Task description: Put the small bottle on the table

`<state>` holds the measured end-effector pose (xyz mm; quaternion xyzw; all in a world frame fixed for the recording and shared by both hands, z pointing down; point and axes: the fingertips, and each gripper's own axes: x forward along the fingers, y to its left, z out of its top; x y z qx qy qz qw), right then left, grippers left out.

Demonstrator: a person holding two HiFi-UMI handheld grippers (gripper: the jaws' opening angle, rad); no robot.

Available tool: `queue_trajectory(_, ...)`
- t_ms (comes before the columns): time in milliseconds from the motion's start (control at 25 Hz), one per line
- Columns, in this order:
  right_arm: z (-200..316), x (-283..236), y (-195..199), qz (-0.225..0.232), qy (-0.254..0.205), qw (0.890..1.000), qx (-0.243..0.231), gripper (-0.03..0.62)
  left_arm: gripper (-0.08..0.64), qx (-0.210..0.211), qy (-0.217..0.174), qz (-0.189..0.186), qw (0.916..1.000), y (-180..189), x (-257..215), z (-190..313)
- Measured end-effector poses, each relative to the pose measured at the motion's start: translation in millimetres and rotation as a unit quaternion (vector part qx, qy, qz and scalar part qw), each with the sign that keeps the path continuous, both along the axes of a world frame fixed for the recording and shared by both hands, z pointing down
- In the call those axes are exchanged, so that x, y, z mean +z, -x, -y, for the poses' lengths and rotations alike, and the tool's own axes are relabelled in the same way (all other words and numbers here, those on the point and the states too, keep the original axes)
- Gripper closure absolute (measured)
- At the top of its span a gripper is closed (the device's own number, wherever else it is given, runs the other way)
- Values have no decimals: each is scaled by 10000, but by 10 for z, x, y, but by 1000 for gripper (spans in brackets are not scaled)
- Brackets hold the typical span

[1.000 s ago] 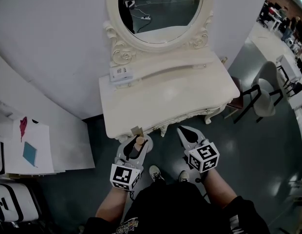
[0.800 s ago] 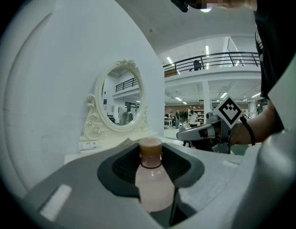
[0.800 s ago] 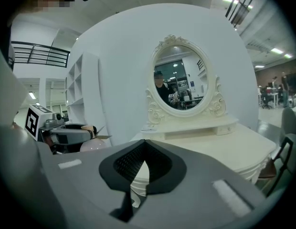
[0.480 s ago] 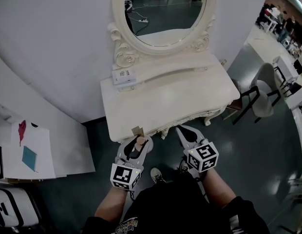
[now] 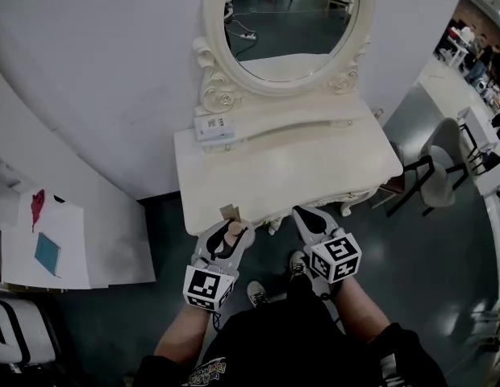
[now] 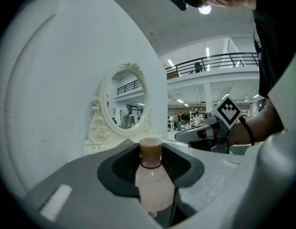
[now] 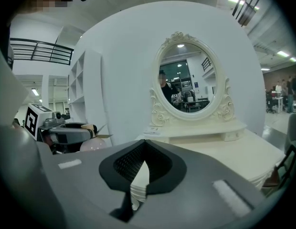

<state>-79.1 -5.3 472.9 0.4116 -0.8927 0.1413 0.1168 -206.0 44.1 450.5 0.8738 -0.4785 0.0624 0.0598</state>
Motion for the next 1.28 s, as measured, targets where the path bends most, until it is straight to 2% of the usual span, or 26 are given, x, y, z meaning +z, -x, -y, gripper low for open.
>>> queue_trajectory(360,215,15,-23,94,-2,9998,-186,565,422,-272,14,73,9996,-14,3,154)
queue_trajectory(1280,1030,1,-659,294,6,9977,-617,565,422,-724,94,288,9969,-719,-57,793)
